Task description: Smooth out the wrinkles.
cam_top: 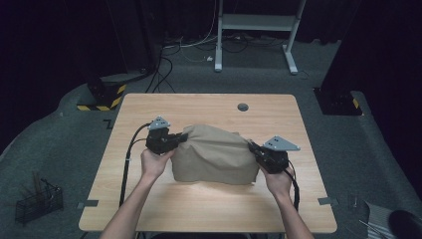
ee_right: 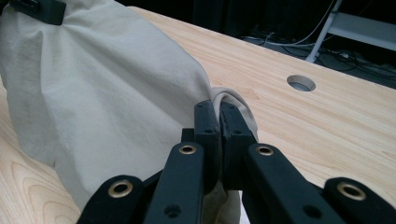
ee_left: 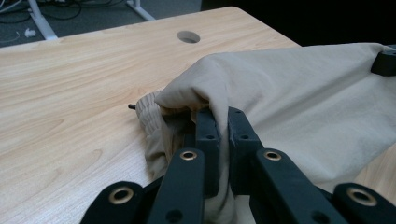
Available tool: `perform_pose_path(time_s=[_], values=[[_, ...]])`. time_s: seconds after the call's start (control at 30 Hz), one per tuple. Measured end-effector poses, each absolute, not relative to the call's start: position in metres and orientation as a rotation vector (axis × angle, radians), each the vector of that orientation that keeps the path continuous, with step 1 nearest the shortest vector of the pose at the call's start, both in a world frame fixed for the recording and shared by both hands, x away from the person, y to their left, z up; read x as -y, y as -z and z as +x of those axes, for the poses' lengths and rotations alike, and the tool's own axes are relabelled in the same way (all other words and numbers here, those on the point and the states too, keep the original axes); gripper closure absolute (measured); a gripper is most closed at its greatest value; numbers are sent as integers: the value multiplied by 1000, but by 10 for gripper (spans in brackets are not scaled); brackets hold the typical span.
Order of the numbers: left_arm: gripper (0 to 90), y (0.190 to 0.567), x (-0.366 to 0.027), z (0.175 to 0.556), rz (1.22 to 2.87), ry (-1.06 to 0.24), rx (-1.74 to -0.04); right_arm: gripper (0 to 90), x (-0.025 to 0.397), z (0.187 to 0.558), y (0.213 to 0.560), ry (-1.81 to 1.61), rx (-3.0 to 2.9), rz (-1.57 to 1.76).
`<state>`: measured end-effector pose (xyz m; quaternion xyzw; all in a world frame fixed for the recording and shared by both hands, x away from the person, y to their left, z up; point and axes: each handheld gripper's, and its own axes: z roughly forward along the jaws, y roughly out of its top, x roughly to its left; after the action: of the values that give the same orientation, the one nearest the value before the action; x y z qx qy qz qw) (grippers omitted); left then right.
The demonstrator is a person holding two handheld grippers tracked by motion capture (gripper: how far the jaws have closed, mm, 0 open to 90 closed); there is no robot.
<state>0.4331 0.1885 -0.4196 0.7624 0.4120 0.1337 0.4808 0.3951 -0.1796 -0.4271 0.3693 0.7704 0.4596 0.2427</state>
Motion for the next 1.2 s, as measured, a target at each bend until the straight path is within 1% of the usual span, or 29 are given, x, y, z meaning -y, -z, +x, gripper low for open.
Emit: perform_pose_path(time_s=[0.67,1.2], values=[[855,421,-181,447,1884,-356,-1023,873,180,411,435,-1237,-2098,1065],[855,433,-179,460,1882,-349,-1063,871,179,426,448,-1229,-2107,1120]])
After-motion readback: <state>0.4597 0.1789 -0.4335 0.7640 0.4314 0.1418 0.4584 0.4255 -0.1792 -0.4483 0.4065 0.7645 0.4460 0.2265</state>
